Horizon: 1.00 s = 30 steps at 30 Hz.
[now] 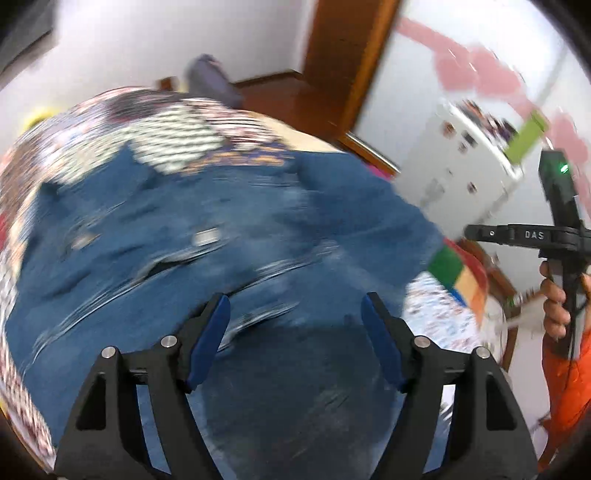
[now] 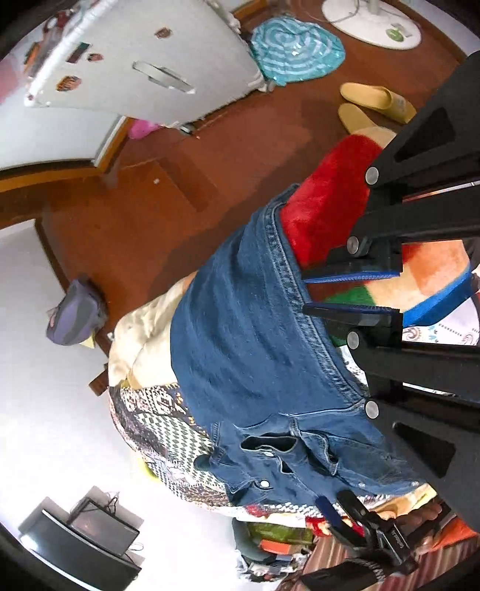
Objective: Fold large clothes
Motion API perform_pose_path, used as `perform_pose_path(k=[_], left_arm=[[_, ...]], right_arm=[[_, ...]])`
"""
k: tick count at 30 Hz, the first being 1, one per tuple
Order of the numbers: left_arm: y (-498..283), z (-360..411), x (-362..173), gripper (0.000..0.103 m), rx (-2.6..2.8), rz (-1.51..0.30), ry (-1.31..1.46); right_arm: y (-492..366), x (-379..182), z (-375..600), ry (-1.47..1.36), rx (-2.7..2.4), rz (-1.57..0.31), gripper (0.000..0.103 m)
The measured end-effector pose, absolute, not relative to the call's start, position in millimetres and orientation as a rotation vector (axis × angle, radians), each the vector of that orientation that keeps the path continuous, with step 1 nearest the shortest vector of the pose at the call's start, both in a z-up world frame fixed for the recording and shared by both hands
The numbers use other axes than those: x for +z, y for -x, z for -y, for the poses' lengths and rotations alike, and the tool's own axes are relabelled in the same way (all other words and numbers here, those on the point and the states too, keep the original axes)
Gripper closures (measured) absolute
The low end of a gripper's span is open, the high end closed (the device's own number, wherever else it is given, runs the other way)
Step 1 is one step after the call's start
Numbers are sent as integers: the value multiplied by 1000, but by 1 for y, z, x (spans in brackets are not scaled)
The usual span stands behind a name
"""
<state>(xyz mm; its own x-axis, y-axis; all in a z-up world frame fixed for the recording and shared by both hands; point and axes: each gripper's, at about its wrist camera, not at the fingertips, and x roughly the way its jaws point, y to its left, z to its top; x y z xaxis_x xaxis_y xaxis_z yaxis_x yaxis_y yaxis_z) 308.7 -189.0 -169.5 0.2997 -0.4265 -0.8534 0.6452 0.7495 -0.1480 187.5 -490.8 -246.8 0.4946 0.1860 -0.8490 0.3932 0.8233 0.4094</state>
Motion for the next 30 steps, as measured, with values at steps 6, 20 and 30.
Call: perform_pose_path(k=[6,20,30], left_arm=[[-292,299,-199,30,-868,-1103,-452],[-288,356,-229,68,-828,-987,-635],[-301,323,-172,94,-797,-898,-450]], right_arm=[[-162,-242,487,-601,-146,-1039,97],[-135,-265,500,-686,-161,-1075,97],[-153,-268,487,-702,-105,-1074,97]])
